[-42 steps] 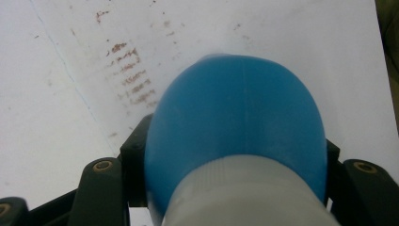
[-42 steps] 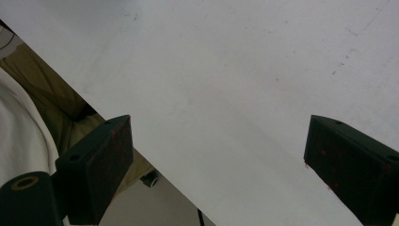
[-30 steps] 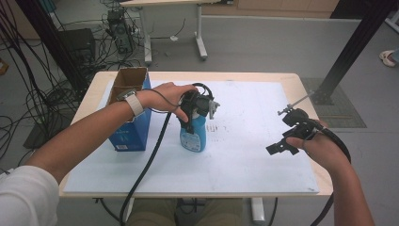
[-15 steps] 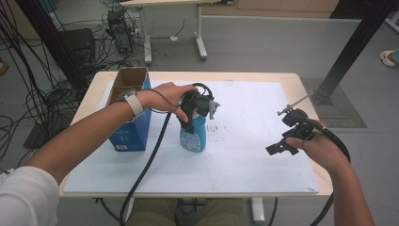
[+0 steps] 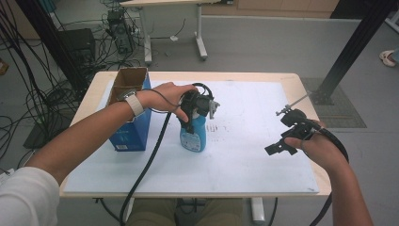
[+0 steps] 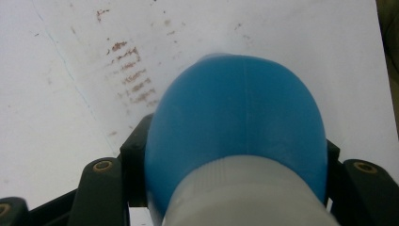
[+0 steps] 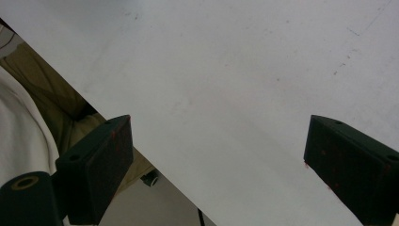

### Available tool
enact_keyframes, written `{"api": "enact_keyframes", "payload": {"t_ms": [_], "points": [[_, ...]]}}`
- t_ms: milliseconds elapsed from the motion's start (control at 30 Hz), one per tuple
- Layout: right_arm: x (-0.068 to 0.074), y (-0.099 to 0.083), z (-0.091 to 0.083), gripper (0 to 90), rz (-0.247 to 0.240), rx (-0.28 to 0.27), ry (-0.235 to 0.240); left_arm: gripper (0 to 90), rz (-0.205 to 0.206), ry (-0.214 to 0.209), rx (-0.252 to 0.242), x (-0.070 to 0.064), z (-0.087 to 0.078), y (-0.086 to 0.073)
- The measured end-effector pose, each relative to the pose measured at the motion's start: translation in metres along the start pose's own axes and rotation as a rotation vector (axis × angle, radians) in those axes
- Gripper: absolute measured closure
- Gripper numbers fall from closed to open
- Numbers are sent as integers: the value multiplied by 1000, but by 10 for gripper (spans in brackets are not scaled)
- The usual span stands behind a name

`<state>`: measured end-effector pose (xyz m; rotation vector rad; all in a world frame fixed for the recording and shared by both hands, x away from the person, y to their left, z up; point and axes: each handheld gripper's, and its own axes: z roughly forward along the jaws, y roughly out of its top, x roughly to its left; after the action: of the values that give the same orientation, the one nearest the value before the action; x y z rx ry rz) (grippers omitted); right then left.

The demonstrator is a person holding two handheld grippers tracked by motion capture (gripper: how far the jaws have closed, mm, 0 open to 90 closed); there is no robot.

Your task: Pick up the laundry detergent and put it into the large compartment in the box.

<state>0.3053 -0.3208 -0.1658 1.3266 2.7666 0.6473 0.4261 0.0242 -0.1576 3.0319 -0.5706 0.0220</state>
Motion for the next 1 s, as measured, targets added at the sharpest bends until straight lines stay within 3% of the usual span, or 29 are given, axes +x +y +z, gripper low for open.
{"api": "enact_keyframes", "payload": {"t_ms": [1000], "points": [[-2, -2, 6, 88, 1, 2, 5, 379, -10, -3, 3, 1, 0, 1]]}}
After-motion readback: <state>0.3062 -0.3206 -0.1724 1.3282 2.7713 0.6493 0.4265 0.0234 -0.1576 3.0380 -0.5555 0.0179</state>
